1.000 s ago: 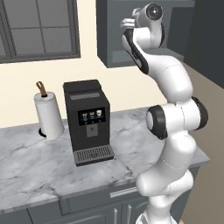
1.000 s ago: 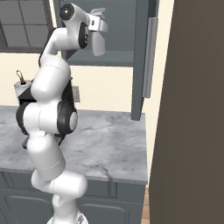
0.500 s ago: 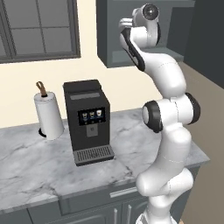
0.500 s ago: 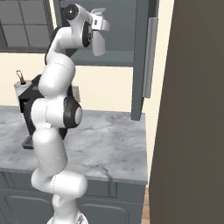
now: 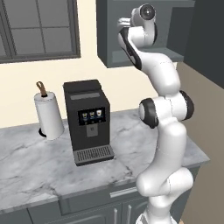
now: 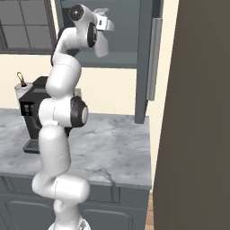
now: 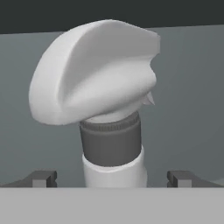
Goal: Move the cutting board and knife to the sink. Then move spray from the cabinet to the counter.
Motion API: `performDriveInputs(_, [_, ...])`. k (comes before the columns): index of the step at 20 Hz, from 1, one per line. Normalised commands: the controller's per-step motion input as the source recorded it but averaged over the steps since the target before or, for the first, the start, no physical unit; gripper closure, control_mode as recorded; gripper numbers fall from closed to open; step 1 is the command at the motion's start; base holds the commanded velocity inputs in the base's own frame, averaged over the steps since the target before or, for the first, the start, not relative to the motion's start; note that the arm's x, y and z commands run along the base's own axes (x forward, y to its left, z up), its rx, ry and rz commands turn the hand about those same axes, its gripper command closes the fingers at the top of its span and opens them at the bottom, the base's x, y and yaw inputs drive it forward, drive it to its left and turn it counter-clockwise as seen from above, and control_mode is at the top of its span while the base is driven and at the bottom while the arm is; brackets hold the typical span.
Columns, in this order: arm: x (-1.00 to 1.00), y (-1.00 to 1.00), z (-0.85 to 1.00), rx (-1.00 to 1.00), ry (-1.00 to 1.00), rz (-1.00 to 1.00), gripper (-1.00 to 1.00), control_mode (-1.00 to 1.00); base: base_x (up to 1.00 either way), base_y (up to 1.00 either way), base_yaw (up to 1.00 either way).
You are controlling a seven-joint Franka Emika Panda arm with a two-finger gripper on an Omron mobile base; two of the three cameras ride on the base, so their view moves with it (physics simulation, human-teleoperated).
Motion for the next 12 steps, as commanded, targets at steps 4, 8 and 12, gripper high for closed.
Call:
performDriveInputs(4, [0.19,0.00,0.00,0.00,0.00,0.00,-1.00,-1.00,0.00,0.00,0.00])
performDriveInputs(8, [0.05,0.00,0.00,0.00,0.00,0.00,1.00,-1.00,0.00,0.00,0.00])
performDriveInputs(12, [0.00,0.00,0.00,0.00,0.00,0.00,1.00,-1.00,0.00,0.00,0.00])
